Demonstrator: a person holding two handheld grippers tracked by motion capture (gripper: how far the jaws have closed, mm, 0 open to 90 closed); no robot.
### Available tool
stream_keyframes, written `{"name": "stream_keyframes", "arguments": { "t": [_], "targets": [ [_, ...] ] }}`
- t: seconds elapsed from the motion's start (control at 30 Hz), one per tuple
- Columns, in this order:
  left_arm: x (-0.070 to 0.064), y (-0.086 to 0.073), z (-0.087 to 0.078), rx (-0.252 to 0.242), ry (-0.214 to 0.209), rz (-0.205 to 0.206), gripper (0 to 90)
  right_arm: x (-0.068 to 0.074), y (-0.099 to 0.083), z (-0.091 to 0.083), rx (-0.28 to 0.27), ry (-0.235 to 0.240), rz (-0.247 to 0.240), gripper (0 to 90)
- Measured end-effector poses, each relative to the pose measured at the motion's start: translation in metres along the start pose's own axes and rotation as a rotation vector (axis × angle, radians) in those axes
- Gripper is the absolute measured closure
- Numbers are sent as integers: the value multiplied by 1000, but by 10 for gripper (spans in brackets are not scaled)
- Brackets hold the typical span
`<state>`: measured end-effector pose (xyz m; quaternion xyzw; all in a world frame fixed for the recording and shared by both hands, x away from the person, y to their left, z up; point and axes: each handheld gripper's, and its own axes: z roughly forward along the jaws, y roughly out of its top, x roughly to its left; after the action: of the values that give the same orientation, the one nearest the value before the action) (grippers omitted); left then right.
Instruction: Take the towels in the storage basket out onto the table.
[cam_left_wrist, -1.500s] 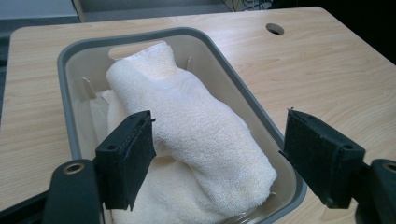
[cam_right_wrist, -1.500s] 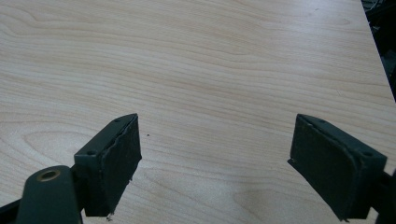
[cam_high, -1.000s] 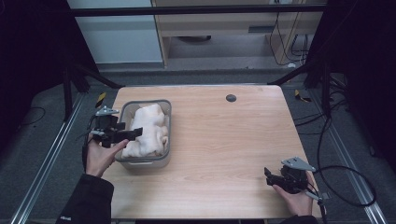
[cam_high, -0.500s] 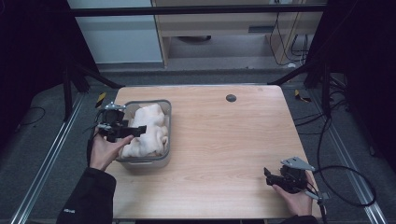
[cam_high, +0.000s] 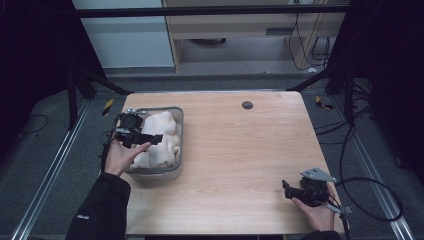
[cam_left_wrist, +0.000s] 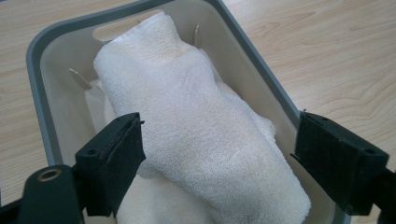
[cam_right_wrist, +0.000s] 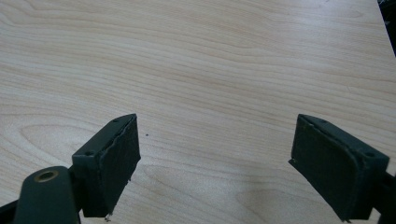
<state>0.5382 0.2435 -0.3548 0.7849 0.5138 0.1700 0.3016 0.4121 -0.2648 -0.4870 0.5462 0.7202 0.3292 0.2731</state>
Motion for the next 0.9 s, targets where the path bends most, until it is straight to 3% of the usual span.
{"name": "stream_keyframes", "arguments": {
  "t": [0.53, 0.9],
  "targets": [
    [0, 1, 21, 82, 20, 26, 73, 1, 0, 2, 20, 11, -5, 144],
    [2, -3, 39, 126, 28, 10, 51, 1, -1, 4, 31, 14, -16, 138]
  ]
}}
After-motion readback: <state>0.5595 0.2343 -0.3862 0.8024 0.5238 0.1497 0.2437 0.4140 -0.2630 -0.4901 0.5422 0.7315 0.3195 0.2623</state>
